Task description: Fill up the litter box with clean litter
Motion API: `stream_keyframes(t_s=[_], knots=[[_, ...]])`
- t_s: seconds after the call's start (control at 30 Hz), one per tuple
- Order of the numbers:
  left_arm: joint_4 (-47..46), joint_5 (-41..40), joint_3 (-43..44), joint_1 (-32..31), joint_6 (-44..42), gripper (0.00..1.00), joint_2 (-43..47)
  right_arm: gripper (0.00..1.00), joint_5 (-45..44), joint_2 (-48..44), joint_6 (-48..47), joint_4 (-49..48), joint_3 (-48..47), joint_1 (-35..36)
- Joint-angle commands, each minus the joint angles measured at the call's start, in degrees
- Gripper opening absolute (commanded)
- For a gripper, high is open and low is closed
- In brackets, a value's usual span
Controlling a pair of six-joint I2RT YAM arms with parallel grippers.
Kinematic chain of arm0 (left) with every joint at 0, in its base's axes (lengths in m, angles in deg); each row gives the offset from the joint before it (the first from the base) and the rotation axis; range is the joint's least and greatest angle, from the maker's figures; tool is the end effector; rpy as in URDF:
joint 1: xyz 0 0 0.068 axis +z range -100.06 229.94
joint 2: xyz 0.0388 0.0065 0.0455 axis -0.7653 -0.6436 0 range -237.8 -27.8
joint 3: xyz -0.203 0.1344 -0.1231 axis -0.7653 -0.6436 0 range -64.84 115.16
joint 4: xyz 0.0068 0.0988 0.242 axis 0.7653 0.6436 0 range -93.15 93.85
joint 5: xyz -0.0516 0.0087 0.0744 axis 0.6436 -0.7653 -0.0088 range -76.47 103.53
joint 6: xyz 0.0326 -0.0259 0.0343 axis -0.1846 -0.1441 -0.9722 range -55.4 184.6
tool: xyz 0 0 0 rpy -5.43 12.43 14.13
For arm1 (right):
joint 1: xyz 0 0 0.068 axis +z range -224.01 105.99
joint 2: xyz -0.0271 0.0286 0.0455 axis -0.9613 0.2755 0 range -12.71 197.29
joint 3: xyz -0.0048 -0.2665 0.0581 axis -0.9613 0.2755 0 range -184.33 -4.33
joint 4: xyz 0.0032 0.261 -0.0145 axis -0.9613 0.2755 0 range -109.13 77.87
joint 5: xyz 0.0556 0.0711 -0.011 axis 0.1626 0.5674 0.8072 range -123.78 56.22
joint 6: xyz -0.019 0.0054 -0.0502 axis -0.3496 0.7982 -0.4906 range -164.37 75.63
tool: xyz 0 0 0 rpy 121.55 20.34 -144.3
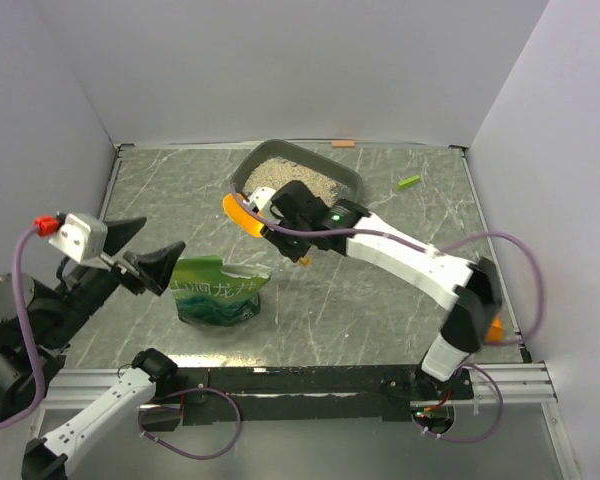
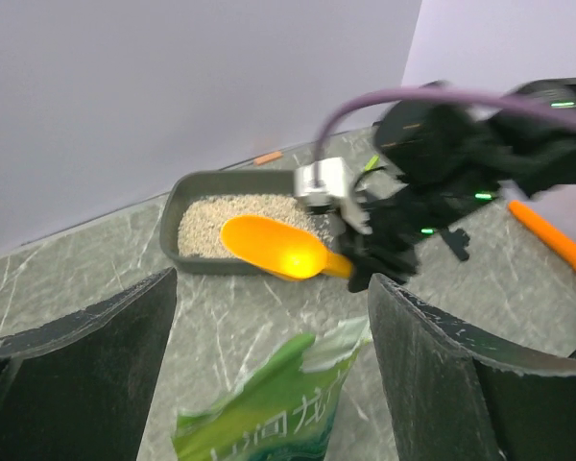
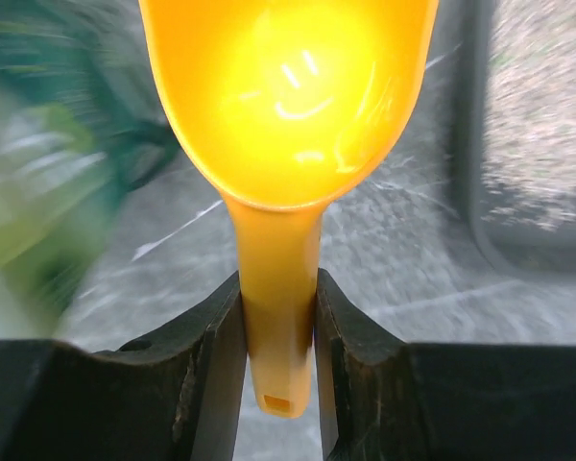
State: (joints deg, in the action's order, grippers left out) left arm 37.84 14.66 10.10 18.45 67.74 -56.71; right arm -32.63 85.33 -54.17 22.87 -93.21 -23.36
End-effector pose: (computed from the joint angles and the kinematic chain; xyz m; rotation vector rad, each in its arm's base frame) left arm 0.0210 -0.0138 0.4688 0.3837 1.4533 -0.5026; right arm 0.2385 0.2921 0.3096 -1.2626 2.1497 0.3300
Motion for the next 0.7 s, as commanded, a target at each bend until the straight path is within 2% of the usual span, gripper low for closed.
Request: stream_keyframes(t_s=[0.0, 0.13, 0.2, 0.3, 0.33, 0.5, 0.67], knots=[[2.1, 0.8, 5.8, -0.2, 3.7, 0.84, -6.7, 0.08, -9.1, -9.6, 1.2, 8.7, -3.8, 2.8], [-0.9, 7.6, 9.3, -0.2, 7.3, 0.86, -10.7, 0.07, -14.1, -16.4, 2.2, 12.5, -5.6, 6.1], [-1.1, 8.5, 11.2, -0.2, 9.2, 0.86, -14.2, 0.08, -16.0, -20.2, 2.7, 13.9, -5.4, 8.1], [1.3, 9.8, 16.5, -0.2, 12.3, 0.84, -20.0, 0.08, -20.5, -23.1, 3.3, 16.6, -5.3, 10.7], [3.8, 11.5, 20.7, -0.2, 14.5, 0.83, -23.1, 0.08, -23.9, -24.1, 3.5, 18.9, -5.4, 13.4], [9.0, 15.7, 29.5, -0.2, 20.8, 0.80, -32.0, 0.08, -26.1, -28.1, 4.1, 20.1, -4.8, 17.5], [11.4, 22.2, 30.4, -0.2, 24.0, 0.74, -35.3, 0.08, -28.0, -31.6, 3.9, 22.1, -5.4, 20.7]])
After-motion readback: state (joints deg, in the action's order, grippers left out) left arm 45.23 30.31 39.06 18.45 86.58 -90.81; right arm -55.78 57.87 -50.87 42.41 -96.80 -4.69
